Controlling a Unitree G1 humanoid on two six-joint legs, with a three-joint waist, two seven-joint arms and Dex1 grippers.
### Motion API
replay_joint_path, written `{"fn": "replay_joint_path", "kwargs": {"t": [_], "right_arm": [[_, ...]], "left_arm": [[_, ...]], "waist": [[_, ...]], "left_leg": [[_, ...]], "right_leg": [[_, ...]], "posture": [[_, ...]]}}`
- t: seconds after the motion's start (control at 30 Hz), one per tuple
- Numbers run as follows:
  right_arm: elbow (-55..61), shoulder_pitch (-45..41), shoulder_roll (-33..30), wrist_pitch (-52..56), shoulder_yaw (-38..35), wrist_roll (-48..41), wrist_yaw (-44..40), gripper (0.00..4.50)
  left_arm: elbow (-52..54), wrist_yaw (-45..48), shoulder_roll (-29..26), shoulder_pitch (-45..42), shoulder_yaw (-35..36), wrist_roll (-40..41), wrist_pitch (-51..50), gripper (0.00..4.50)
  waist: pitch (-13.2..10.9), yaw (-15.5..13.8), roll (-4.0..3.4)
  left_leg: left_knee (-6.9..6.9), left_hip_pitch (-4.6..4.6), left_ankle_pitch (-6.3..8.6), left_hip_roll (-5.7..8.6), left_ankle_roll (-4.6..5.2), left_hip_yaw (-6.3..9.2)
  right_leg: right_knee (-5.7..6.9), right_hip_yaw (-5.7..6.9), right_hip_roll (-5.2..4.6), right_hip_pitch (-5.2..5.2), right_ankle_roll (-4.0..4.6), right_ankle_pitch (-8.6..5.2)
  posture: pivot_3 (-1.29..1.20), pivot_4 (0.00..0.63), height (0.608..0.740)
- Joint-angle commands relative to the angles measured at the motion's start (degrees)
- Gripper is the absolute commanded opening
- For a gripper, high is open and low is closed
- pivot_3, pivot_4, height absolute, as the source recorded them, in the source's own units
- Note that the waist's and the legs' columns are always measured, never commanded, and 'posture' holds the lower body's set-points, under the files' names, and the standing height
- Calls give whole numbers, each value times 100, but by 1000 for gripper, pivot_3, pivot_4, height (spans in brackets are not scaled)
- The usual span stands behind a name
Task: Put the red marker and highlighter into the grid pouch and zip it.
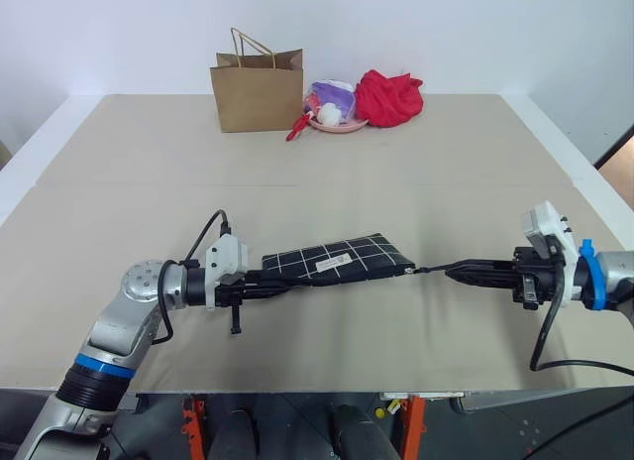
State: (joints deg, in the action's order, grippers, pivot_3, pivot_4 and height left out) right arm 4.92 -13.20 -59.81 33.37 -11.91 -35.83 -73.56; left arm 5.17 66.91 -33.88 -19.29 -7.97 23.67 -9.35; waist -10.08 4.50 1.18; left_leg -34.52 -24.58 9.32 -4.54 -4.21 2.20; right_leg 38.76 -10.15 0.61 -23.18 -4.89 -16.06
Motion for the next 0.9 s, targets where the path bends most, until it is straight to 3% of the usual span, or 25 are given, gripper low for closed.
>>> {"fn": "replay_joint_path", "kwargs": {"t": [0.03,0.7,0.83,0.9], "right_arm": [[102,-72,-53,-13,-272,-85,5,35],[105,-73,-52,-8,-274,-83,5,35],[418,-717,580,293,321,-360,142,35],[459,-760,521,565,352,-428,102,662]], "left_arm": [[108,40,-83,-50,147,49,-38,0],[114,43,-79,-50,153,44,-53,0],[291,-184,-16,-10,214,-108,236,0],[272,-181,-5,-20,168,-146,281,0]], "waist": [[0,0,0],[0,0,0],[-1,70,1],[0,59,-1]], "left_leg": [[0,0,0,0,0,0],[0,0,0,0,0,0],[0,5,0,-2,0,0],[0,6,-2,-2,-1,1]], "right_leg": [[0,0,0,0,0,0],[0,0,0,0,0,0],[1,0,2,0,4,6],[8,0,2,1,5,8]], "posture": [[0,150,740],[0,150,740],[0,150,740],[0,150,740]]}}
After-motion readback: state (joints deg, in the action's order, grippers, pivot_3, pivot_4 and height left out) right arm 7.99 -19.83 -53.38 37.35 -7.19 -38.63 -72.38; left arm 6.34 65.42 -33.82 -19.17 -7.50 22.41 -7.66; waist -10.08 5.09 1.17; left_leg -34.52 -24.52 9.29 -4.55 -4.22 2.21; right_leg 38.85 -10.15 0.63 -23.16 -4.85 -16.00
